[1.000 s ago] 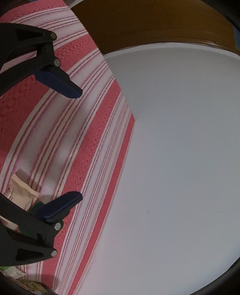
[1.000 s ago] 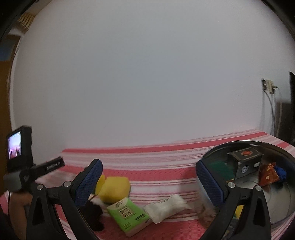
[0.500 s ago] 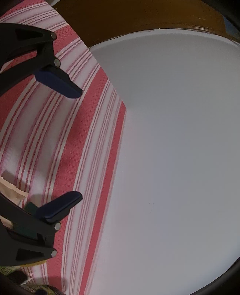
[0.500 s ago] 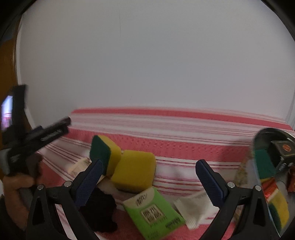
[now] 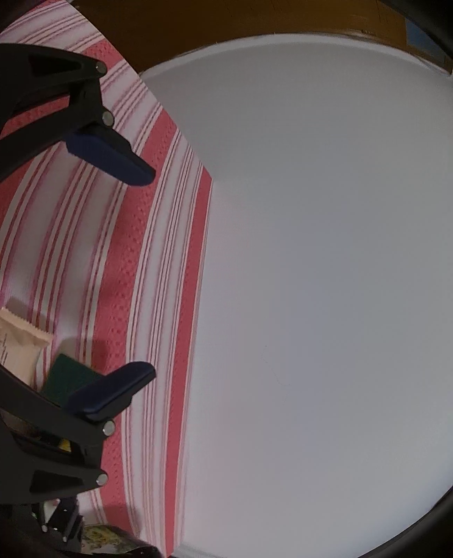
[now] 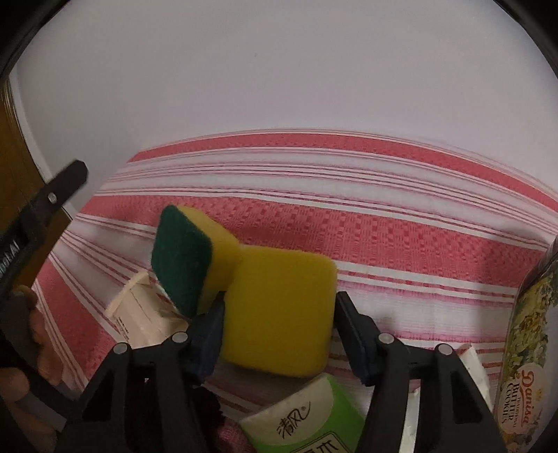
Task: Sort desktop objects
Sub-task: 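Grasp a green-faced sponge with the left tool while the right tool grasps a yellow sponge, then lift the green-faced sponge with the left tool while the right tool lifts the yellow sponge toward the tin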
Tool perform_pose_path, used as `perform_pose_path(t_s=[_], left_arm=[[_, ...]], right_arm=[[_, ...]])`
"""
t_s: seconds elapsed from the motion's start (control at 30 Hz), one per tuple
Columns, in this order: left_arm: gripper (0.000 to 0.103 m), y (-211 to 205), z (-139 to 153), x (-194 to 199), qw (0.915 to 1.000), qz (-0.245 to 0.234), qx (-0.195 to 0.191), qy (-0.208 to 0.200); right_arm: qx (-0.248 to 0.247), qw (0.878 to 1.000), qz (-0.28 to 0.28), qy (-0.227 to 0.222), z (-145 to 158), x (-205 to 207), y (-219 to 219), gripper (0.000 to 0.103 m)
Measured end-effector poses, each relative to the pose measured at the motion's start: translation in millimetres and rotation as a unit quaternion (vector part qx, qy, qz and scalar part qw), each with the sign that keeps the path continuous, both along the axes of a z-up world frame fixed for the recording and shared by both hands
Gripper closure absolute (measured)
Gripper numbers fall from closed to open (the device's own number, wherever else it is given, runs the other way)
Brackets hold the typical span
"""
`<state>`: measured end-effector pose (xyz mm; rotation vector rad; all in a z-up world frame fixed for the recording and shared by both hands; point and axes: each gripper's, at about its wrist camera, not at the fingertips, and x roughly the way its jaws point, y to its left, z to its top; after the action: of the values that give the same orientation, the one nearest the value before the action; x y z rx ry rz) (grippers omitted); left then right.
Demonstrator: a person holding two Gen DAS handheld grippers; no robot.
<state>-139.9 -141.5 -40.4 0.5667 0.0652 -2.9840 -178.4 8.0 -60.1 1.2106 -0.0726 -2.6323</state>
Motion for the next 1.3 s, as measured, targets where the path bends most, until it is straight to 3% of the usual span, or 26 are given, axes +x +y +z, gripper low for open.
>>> perform_pose_path(t_s=[0.07, 0.17, 0.27, 0.4, 0.53, 0.6, 0.7, 0.73, 0.87, 0.97, 1.03, 1.13, 1.3], left_arm=[[0.001, 3.3, 0.1, 1.3, 0.9999, -0.015, 0.000, 0.002], [0.001, 8.3, 1.9, 5.4, 0.9988, -0.047, 0.004, 0.012], [0.001, 17.9, 0.0, 4.1, 0.9952, -0.098, 0.008, 0.002], [0.001, 41.8, -2.8, -2.4, 0.9901, -0.137, -0.020, -0.022], [0.001, 59.4, -10.5, -21.6, 0.9808, -0.180, 0.005, -0.074], [0.001, 71.3, -17.3, -34.9, 0.9780, -0.183, -0.022, -0.098], [0.004, 97.9, -31.2, -51.3, 0.9707, -0.165, -0.101, -0.143], [0.012, 105.2, -36.3, -58.6, 0.9652, -0.169, -0.111, -0.165], [0.013, 115.7, -55.8, -77.8, 0.9480, -0.174, -0.131, -0.232], [0.016, 111.3, -58.4, -87.5, 0.9513, -0.164, -0.116, -0.234], [0.032, 102.5, -60.5, -92.8, 0.9492, -0.177, -0.078, -0.248], [0.032, 92.6, -62.2, -95.5, 0.9495, -0.179, -0.042, -0.254], [0.032, 73.6, -46.6, -81.4, 0.9720, -0.140, -0.011, -0.188]], right_arm=[[-0.014, 1.000, -0.005, 0.015, 3.6, 4.1, 4.9, 0.042], [-0.017, 0.996, -0.022, 0.079, 22.1, 24.8, 14.3, 0.042], [-0.006, 0.985, -0.062, 0.160, 41.7, 45.3, 28.5, 0.042], [0.000, 0.971, -0.100, 0.216, 55.4, 59.0, 40.1, 0.041], [0.000, 0.966, -0.113, 0.233, 60.6, 62.6, 47.0, 0.041], [-0.008, 0.965, -0.116, 0.235, 62.1, 63.6, 49.9, 0.041], [-0.012, 0.962, -0.124, 0.242, 65.1, 67.6, 55.7, 0.041], [-0.014, 0.962, -0.127, 0.243, 65.5, 67.7, 57.2, 0.041], [-0.013, 0.963, -0.126, 0.237, 64.4, 63.9, 57.0, 0.041], [-0.013, 0.963, -0.126, 0.236, 65.2, 65.8, 59.7, 0.041], [-0.012, 0.964, -0.125, 0.235, 65.2, 65.3, 59.7, 0.041], [-0.009, 0.965, -0.121, 0.232, 64.2, 63.9, 58.1, 0.041], [-0.008, 0.965, -0.107, 0.239, 64.0, 65.4, 53.9, 0.041]])
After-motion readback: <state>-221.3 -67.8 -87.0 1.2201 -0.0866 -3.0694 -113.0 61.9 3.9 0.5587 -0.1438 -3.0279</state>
